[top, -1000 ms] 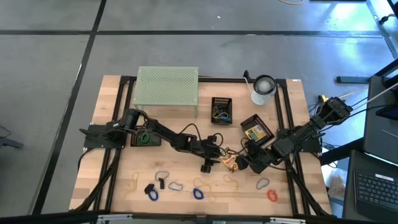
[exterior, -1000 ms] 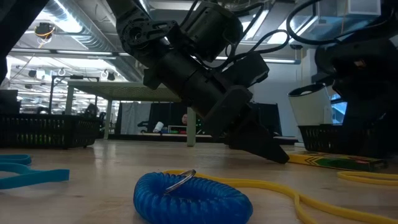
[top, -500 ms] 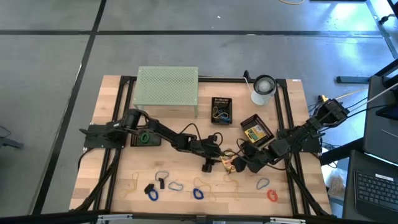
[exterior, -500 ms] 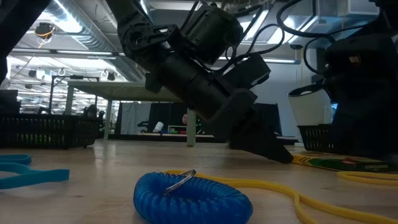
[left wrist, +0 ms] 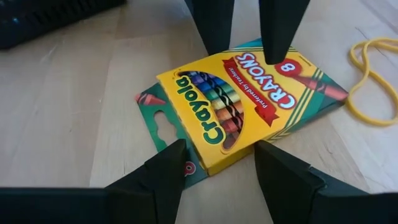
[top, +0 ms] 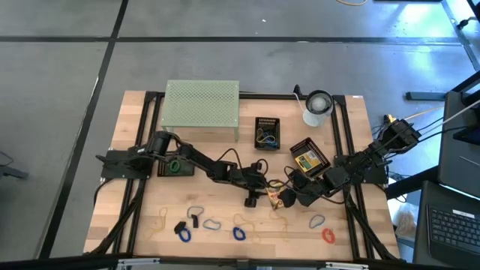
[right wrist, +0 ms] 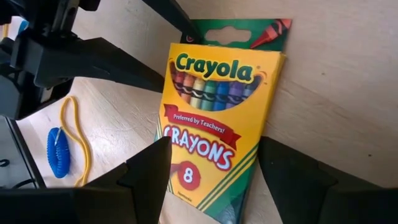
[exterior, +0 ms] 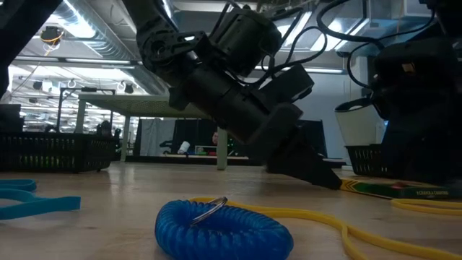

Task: Pick & Place Office Desk Supplies
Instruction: Put the yellow crayon box into the right black bin

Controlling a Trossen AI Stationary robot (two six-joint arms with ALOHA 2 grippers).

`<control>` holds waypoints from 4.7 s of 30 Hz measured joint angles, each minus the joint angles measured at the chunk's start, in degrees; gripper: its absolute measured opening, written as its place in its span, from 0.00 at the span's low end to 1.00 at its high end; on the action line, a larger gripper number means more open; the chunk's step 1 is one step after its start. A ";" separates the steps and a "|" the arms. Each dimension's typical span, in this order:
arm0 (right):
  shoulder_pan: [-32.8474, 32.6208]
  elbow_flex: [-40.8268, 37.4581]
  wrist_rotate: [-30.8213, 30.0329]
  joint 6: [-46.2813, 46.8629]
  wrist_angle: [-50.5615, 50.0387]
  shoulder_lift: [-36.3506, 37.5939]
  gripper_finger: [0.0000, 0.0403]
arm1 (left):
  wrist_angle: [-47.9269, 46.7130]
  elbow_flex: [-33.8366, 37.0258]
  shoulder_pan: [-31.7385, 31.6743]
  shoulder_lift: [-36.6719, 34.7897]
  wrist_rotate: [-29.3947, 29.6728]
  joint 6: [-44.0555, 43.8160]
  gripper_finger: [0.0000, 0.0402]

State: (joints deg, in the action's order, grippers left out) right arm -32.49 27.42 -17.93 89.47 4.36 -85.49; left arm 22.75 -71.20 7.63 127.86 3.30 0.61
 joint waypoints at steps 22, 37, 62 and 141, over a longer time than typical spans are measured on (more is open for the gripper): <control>0.02 0.06 -0.10 0.01 -0.48 0.00 0.60 | 1.71 0.02 -0.03 -3.29 -0.58 0.68 0.46; 0.09 -0.02 0.92 -0.35 1.90 -0.15 0.60 | -0.57 -0.11 0.10 -4.29 -0.40 2.58 0.46; 0.94 0.13 6.65 -3.33 -1.37 2.03 0.60 | 4.30 -0.16 0.21 -4.27 -0.25 3.79 0.46; 5.51 -0.26 9.27 -11.97 -4.40 5.18 0.60 | 10.15 0.04 2.52 -1.67 4.61 0.39 0.65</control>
State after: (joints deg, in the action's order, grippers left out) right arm -26.98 27.16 -8.66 77.50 -0.04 -80.31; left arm 32.90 -71.16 10.15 126.19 7.91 1.01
